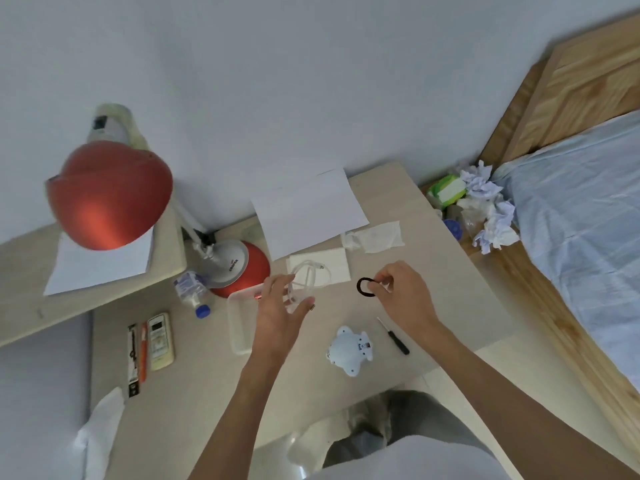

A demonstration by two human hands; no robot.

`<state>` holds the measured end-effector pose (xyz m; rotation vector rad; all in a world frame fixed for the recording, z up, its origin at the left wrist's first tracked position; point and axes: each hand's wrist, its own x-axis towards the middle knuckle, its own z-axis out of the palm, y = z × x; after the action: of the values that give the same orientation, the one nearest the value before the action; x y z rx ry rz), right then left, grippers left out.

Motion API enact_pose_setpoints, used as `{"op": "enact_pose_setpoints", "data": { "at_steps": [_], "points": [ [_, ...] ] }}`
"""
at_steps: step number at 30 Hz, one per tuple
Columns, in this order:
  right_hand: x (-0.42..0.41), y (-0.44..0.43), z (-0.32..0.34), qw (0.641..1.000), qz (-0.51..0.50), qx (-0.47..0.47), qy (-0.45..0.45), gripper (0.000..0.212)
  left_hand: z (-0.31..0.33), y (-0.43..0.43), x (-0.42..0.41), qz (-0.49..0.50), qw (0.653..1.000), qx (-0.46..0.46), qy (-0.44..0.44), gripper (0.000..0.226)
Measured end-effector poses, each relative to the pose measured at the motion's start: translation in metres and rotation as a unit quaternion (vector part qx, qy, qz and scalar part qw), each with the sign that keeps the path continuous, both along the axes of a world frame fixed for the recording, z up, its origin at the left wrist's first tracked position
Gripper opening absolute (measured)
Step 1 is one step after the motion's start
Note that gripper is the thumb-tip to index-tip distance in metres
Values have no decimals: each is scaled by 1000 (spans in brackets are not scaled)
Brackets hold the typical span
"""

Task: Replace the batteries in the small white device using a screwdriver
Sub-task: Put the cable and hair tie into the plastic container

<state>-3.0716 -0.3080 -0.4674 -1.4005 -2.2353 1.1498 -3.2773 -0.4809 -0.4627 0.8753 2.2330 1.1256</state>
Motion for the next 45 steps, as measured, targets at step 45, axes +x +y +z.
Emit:
{"op": "enact_pose_setpoints", "data": {
  "at_steps": [45],
  "points": [
    [-163, -125, -89, 983, 43, 8, -180, 19, -104, -99, -104, -35, 984, -141, 102, 61]
  ]
}}
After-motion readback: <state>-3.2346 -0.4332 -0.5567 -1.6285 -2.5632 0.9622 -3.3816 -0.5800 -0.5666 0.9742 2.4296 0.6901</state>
